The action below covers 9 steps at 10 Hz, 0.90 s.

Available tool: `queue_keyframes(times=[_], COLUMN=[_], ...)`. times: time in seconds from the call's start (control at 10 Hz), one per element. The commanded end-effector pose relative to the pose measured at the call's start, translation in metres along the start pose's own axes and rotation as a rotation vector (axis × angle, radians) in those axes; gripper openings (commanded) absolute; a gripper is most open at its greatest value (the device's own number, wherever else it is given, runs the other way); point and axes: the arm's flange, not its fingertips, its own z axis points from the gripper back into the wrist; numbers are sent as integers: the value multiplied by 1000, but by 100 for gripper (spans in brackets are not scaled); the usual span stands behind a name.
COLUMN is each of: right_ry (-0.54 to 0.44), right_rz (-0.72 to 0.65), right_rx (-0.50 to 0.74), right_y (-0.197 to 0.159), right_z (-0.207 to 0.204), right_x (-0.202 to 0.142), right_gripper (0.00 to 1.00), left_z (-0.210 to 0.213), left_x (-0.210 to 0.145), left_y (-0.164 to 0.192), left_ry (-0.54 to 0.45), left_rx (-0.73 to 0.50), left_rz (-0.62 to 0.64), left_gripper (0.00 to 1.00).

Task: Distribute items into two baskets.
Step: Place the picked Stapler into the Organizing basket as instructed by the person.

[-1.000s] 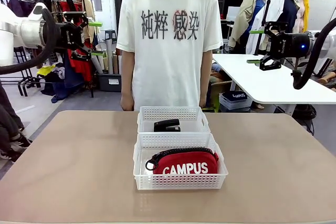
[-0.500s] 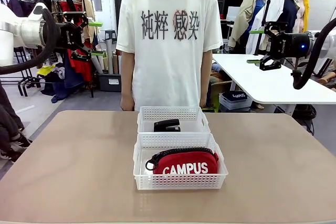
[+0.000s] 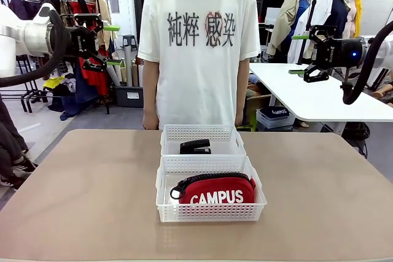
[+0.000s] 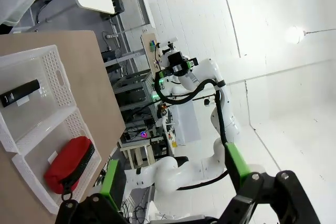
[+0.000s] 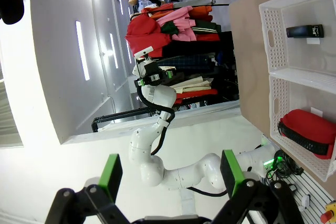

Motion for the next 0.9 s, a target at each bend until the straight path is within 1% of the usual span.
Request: queue_keyframes(times=[0.0,0.8], right_ry=[-2,-2], right_rz=[-4,-4], right_rx=[-5,-5], right_y=[3,3], right_z=[0,0], right_x=[-1,-1], right_gripper=[100,100], left_z=[0,0], left_x=[0,0], left_y=[0,0], left_ry=[-4,-4], left_rx=[0,0], left_rz=[0,0], left_gripper=[100,100])
